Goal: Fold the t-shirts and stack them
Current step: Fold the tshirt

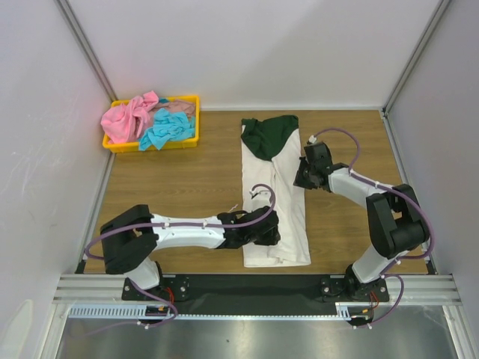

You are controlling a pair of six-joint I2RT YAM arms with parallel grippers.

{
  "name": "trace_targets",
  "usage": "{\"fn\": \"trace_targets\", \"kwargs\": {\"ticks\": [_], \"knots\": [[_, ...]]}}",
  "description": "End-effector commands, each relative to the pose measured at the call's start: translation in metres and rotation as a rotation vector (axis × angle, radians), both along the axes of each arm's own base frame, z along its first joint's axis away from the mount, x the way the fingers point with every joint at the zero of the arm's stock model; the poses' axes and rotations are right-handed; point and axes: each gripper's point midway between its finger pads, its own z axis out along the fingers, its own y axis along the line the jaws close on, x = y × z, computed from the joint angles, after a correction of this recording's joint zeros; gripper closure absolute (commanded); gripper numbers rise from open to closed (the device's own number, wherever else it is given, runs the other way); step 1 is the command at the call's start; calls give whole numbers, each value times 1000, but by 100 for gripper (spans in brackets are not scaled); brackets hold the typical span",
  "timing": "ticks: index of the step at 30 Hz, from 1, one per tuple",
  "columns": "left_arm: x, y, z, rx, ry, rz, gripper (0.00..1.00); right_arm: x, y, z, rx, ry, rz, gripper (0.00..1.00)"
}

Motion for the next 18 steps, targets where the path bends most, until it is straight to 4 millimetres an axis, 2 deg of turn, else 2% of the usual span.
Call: {"fn": "trace_targets", "kwargs": {"ticks": [1, 2, 3, 6, 13, 18], "knots": [[18, -1, 10, 33, -75, 29, 61, -2, -2, 7, -18, -21, 11, 100], [19, 1, 8, 47, -81, 30, 60, -2, -2, 5, -19, -18, 10, 100], [22, 2, 9, 56, -90, 42, 55, -5, 3, 3, 0, -7, 29, 100], [24, 5, 6, 79, -99, 43, 53, -8, 4, -3, 1, 4, 32, 100], [26, -3, -1, 114, -99, 19, 53, -20, 4, -21, -8, 43, 31, 100], [31, 0, -10, 140, -87, 34, 55, -27, 2, -29, -13, 59, 28, 100]]}}
